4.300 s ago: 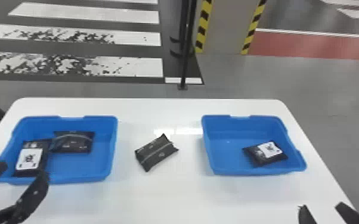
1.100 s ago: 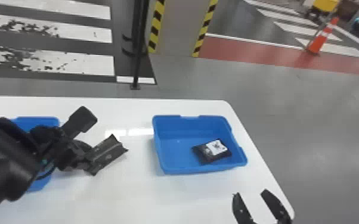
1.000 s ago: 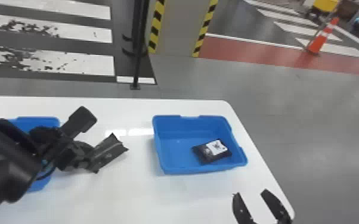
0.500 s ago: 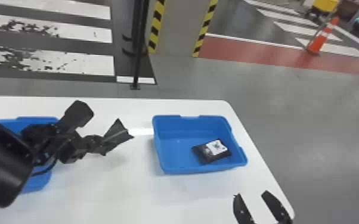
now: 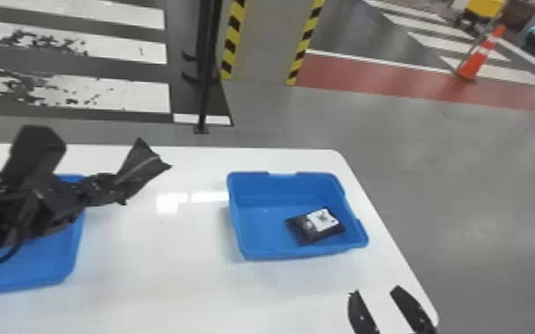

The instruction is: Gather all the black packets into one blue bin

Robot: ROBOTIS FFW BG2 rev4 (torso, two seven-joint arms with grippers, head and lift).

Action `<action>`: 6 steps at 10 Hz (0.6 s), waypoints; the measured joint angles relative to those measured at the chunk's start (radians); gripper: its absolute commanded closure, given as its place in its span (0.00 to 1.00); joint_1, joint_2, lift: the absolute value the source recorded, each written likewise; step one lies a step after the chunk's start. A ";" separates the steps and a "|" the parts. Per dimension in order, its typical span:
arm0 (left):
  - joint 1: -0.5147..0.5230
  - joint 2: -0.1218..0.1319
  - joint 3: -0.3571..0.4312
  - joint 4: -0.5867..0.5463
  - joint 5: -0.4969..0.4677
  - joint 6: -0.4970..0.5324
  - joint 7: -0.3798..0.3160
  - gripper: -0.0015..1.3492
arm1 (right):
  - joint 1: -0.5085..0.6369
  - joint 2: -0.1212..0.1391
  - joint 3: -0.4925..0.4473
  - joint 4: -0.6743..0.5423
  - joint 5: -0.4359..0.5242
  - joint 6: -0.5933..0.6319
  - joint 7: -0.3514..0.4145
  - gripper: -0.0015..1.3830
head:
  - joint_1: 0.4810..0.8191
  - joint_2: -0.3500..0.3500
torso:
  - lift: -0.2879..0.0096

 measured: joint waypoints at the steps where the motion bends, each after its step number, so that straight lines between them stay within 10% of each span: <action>1: 0.100 0.002 0.107 -0.125 -0.015 0.025 -0.006 0.90 | 0.001 0.000 0.000 -0.001 0.000 0.000 0.000 0.17 | 0.63 0.07 | 0.60; 4: 0.331 -0.031 0.372 -0.342 -0.041 0.044 -0.010 0.89 | 0.002 0.000 0.001 -0.001 0.000 0.000 -0.001 0.17 | 0.63 0.29 | 0.60; 6: 0.407 -0.050 0.475 -0.361 -0.037 0.019 -0.009 0.43 | -0.001 0.000 0.011 0.003 0.001 0.000 -0.001 0.17 | 0.63 0.38 | 0.60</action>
